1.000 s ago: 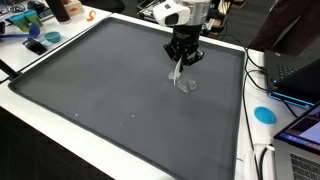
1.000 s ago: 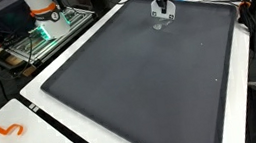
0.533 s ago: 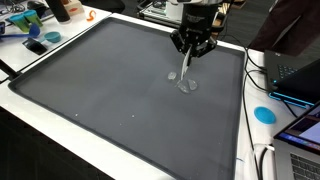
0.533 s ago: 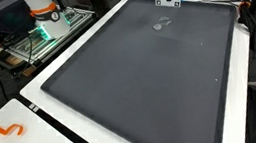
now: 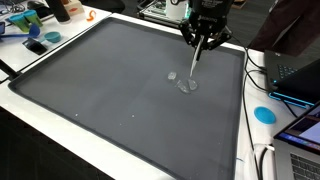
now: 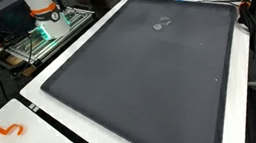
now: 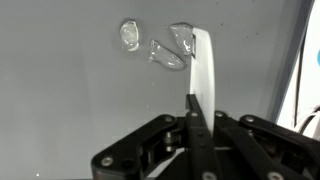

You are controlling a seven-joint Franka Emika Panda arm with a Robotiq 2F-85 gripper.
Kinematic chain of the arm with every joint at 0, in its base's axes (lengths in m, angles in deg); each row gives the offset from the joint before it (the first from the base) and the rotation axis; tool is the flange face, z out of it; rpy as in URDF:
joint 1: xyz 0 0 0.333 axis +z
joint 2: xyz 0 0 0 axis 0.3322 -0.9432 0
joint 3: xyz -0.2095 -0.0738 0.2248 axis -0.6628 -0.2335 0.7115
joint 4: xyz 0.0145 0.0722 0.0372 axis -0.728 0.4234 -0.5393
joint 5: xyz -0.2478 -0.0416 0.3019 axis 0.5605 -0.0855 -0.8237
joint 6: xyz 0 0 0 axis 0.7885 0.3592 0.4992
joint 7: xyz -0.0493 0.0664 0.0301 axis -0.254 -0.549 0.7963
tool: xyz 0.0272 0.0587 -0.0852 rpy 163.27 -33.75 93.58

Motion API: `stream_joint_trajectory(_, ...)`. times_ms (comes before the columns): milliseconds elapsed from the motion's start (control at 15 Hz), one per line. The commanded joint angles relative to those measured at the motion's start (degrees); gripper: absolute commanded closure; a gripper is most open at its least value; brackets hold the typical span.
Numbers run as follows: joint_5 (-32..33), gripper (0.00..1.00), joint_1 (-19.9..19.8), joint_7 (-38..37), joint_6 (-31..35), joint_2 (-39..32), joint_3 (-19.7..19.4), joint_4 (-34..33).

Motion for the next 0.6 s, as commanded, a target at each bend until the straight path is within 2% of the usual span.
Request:
stream_joint_trajectory(0,0.21,0.96,-0.55,-0.14,-0.15,-0.14,0.55,-0.14)
stream_joint_trajectory(267,0.21,0.96,-0.56,-0.14,-0.15,-0.22,0.54,-0.14)
stream_joint_trajectory(333,0.21,0.99,-0.56,-0.14,-0.15,-0.22,0.54,-0.14)
stream_joint_trajectory(533,-0.27,0.99,-0.17,2.38,-4.3,-0.97,1.71,-3.25)
